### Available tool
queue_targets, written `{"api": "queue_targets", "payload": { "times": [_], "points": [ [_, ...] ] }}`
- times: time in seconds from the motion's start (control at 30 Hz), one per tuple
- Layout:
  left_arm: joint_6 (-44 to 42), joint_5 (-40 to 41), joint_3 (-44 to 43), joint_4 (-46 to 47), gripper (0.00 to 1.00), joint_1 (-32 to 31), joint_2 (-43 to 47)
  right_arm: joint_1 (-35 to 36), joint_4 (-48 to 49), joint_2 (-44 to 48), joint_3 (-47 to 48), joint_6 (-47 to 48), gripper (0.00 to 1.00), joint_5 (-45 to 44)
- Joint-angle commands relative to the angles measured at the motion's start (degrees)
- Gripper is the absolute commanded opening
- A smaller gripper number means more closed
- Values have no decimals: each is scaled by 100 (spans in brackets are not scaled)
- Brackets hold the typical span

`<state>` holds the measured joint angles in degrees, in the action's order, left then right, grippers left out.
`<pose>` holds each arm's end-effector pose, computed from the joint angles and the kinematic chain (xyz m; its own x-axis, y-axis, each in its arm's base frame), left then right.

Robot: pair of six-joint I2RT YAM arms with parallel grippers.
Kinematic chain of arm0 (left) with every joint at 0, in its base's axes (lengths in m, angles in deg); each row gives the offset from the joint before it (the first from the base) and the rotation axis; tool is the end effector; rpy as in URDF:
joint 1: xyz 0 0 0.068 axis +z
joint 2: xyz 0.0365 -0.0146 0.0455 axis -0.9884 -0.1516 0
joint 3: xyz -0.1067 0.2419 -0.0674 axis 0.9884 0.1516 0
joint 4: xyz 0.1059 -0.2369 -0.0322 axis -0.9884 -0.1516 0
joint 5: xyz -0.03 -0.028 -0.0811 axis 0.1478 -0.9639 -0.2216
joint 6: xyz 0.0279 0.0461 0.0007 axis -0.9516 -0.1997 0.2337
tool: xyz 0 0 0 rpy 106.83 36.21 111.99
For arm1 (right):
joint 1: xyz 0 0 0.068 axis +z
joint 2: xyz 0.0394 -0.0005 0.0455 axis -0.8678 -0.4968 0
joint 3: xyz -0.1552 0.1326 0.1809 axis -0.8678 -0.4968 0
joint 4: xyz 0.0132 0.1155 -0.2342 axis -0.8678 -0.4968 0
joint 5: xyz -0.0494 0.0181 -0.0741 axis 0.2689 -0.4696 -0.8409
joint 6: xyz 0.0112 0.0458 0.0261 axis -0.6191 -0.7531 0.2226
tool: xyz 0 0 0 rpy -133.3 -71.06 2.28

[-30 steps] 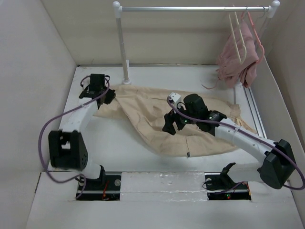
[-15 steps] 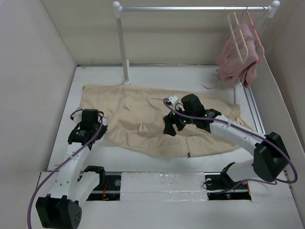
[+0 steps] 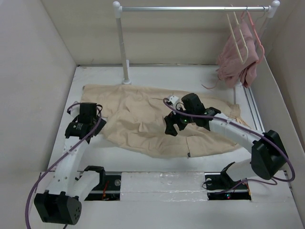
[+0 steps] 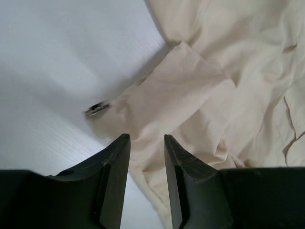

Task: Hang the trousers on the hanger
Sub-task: Flatten out the trousers at the center of the board, then fold the trousers at the center of the board.

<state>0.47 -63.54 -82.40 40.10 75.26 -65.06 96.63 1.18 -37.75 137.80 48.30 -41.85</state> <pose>0.1759 -0.0108 0.2831 -0.4059 -0.7205 -0.5623 -0.5819 0.6782 -0.4488 0.2326 0.1897 0.2463 -0.5255 -0.4647 -0.7126 -0.8065 0.5388 0.2434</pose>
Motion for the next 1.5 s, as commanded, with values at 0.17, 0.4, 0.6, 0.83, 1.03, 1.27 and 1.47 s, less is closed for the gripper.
{"api": "queue_targets", "payload": {
  "times": [0.17, 0.4, 0.6, 0.83, 1.03, 1.27, 1.47],
  "points": [
    [412, 24, 395, 283, 64, 584, -345, -30, 107, 507, -75, 7, 90, 137],
    [519, 173, 475, 952, 99, 1119, -457, 84, 54, 499, -101, 51, 90, 181],
    [150, -1222, 1377, 1478, 61, 3478, -977, 146, 19, 499, -189, 104, 90, 225],
    [-62, -2112, 1240, 1340, 64, 3968, -1556, 146, 221, 385, -224, 148, 90, 435],
    [-150, -2287, 1249, 1181, 77, 4064, -1725, 198, 511, 165, -172, 183, 91, 620],
    [280, -2674, 1213, 1225, 82, 4364, -1696, 198, 801, 95, -321, 148, 91, 717],
    [421, -2921, 1214, 1094, 77, 4364, -1680, 67, 845, 33, -312, 227, 91, 822]
  ]
}}
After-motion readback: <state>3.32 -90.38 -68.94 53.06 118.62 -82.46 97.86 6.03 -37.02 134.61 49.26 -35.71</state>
